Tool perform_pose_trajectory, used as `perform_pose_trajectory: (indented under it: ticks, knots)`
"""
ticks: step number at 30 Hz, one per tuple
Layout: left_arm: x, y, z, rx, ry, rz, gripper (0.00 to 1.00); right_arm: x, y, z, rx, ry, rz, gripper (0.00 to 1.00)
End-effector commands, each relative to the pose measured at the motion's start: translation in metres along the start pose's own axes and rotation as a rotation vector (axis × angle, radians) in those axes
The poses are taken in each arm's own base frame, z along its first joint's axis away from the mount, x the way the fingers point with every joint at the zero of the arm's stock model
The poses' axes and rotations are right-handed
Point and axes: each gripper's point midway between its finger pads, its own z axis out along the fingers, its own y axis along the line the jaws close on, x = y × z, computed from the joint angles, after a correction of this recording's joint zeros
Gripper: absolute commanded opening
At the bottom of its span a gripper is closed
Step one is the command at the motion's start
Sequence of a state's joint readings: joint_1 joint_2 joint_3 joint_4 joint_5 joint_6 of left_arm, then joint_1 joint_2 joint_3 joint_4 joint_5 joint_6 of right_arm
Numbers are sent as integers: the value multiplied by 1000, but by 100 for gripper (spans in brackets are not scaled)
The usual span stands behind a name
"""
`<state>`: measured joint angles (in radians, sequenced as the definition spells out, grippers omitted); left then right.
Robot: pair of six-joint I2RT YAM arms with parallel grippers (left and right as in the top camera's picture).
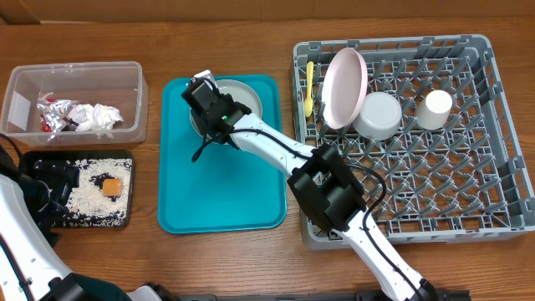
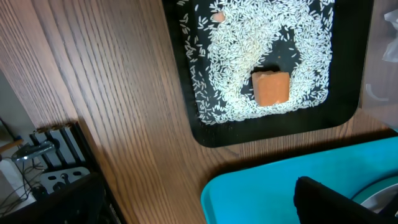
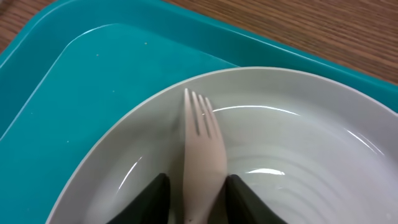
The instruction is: Sort waste into correct bins and load items into the dishwasher rack
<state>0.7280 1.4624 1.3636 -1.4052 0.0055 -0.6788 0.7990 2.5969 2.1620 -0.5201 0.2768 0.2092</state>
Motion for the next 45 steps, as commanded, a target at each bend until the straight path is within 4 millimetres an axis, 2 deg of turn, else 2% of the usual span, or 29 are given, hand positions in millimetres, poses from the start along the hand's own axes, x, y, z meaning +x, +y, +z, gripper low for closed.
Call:
perform_pose_trajectory:
  ticks: [1,9,14,20,22,25,27,28,30,34,36,39,42,45]
  knots:
    - [0,2,-2,-5,-15,-7,100,29,-2,21,11,65,-16,27]
    - [0,2,-2,-5,-15,-7,100,20,-10,18,18,57,7,15]
    - [0,2,-2,-5,-15,-7,100,3,-20,9,31,60,42,4]
    - [0,2,-2,-5,-15,-7,100,-21,-32,-12,45,65,61,4]
    - [0,2,-2,-5,-15,-7,100,-34,-38,-26,50,64,84,4]
    - [0,2,-2,-5,-15,-7,100,-61,-52,-59,59,50,103,4]
    - [0,2,-2,-5,-15,-7,100,-83,-69,-93,68,34,129,4]
    - [0,2,-2,-5,-15,-7,100,-88,-73,-102,70,28,139,4]
    - [0,2,-2,-5,-15,-7,100,-106,-92,-136,80,5,190,4]
    - [0,2,-2,-5,-15,-7,100,-125,-131,-195,106,-31,248,4]
    - [0,2,-2,-5,-15,-8,100,-123,-154,-218,133,-18,271,4]
    - [0,2,-2,-5,-15,-7,100,-107,-190,-235,184,46,305,4]
    - [0,2,-2,-5,-15,-7,100,-81,-217,-237,218,152,335,4]
    - [0,2,-2,-5,-15,-7,100,-72,-220,-228,138,212,355,4]
